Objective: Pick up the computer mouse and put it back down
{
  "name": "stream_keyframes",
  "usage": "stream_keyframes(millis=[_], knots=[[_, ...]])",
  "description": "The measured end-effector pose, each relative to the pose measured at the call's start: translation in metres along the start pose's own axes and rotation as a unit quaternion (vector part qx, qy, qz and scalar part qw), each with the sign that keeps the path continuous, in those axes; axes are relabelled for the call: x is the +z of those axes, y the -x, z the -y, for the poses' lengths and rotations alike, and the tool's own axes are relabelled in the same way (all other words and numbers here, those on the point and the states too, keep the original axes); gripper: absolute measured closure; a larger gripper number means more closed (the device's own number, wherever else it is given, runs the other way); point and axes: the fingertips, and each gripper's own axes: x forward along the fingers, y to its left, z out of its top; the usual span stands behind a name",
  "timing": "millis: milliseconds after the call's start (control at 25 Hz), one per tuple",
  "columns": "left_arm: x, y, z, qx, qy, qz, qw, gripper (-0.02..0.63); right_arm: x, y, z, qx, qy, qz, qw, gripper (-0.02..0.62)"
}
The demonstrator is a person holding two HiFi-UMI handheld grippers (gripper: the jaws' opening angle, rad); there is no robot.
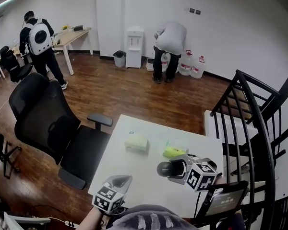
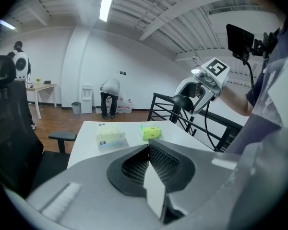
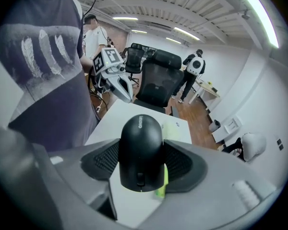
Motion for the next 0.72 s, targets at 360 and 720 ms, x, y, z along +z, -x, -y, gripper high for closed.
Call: stream_keyframes(millis=[360, 720], knots=[[-0.007, 0.008, -0.005, 0.015, 0.014, 0.001, 0.9998, 0.589, -0.011, -0.041, -0.005, 0.035, -0.004, -0.013, 0.999, 0.307], [-0.016, 0.012, -0.013, 0.023, 0.026, 0.002, 0.9994, 0.589, -0.032, -0.095, -0.008, 0.048, -0.006, -0.045, 0.998, 0.308]])
